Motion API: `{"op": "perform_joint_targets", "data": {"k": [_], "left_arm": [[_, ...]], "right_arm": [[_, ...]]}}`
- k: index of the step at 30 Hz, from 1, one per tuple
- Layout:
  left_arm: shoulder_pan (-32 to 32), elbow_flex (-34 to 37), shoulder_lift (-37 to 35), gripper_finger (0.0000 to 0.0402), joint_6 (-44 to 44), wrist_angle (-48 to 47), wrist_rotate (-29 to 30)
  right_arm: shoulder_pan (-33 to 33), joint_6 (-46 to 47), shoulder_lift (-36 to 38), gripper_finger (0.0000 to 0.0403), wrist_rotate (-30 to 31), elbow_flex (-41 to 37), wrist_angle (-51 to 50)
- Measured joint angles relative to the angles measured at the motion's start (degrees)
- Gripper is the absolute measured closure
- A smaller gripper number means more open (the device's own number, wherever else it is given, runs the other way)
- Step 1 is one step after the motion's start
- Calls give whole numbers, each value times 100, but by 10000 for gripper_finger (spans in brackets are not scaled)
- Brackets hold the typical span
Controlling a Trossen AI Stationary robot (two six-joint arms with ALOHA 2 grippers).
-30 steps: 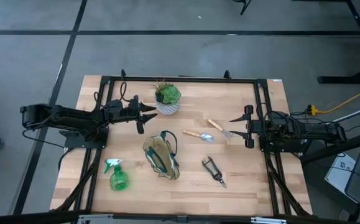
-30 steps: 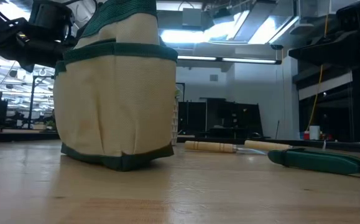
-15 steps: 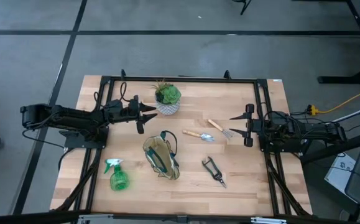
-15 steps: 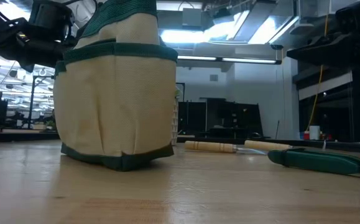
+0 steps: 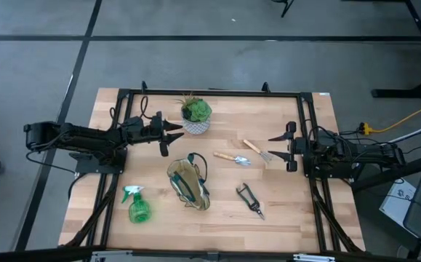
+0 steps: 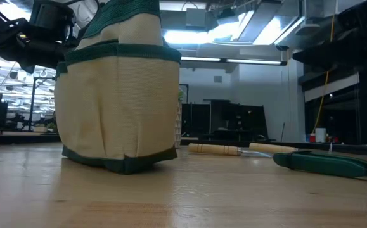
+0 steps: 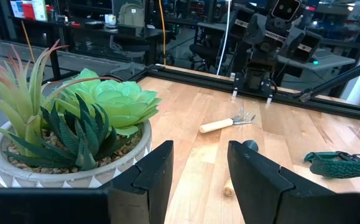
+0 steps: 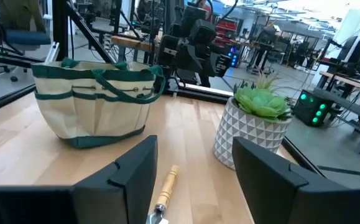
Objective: Pick & Place Garden tools in Gardening bag
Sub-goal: Put the trowel into the gardening bag
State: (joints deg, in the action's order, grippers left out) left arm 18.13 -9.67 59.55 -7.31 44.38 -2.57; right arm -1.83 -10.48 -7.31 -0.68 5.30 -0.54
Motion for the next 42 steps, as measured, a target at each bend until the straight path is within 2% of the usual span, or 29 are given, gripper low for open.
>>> {"op": "perform_joint_targets", "data": {"k": [4,18,23,28,35,42], "left_arm": [[0,-2,0,253,1,-1,0],[2,-2,2,253,2,0,0],[2,0,1,253,2,-2,0],[2,-2,0,253,0,-2,0],[1,-2,2,253,2,0,0],[2,-2,2,253,2,-1,1]], "right_arm": [[0,257,0,193,-1,0,29],[4,258,-179,193,-17,0,228],[4,340,-539,193,6,0,410],[4,427,-1064,193,7,4,1021],[4,614,-1774,192,25,298,1002],[4,1415,-2378,192,24,478,995]]}}
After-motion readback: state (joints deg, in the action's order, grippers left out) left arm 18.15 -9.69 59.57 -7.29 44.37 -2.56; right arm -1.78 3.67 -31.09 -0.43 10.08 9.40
